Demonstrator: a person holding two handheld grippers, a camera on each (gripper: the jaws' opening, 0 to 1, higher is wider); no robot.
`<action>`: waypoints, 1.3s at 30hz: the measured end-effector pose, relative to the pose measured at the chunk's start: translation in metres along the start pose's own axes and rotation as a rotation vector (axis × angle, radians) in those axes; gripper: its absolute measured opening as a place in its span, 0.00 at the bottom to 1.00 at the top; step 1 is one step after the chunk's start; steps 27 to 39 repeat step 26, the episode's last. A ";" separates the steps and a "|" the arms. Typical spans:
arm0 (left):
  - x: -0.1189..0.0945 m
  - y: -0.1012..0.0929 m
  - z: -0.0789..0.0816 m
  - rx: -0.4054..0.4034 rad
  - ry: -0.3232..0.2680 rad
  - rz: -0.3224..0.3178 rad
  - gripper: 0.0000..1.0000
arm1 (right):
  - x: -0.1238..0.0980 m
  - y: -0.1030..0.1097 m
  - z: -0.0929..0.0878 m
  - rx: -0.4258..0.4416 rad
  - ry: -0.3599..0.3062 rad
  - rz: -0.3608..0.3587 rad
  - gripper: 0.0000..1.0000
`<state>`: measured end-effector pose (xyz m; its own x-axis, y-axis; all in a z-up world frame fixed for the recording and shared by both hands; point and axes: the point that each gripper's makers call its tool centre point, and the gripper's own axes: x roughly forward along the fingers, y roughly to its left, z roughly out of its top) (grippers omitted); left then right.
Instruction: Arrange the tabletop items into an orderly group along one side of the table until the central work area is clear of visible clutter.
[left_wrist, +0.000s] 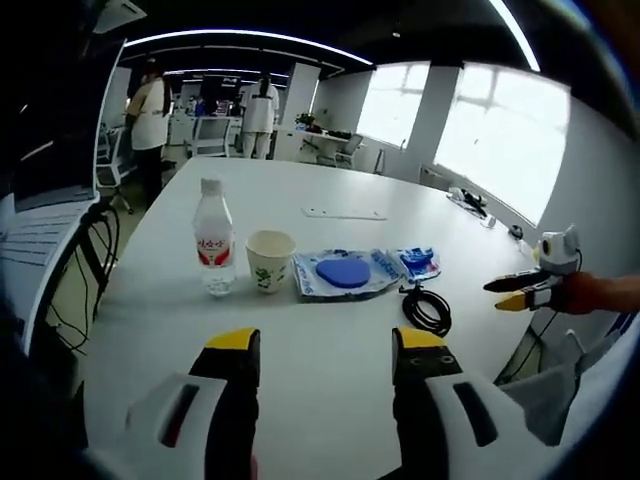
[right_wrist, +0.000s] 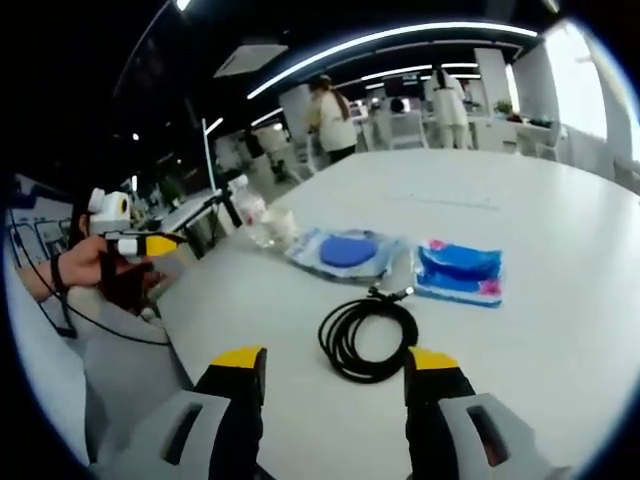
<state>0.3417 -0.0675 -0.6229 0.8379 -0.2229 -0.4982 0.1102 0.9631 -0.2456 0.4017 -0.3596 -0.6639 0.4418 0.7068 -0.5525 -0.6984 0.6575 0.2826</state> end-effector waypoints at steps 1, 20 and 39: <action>0.000 0.000 -0.001 -0.002 0.001 0.000 0.52 | 0.000 0.000 0.000 0.001 0.000 -0.001 0.56; -0.005 0.003 -0.003 -0.012 0.004 0.011 0.52 | -0.003 -0.005 -0.007 0.041 -0.006 -0.017 0.55; -0.005 0.003 -0.005 -0.016 0.010 0.011 0.52 | -0.004 -0.006 -0.010 0.054 -0.004 -0.022 0.54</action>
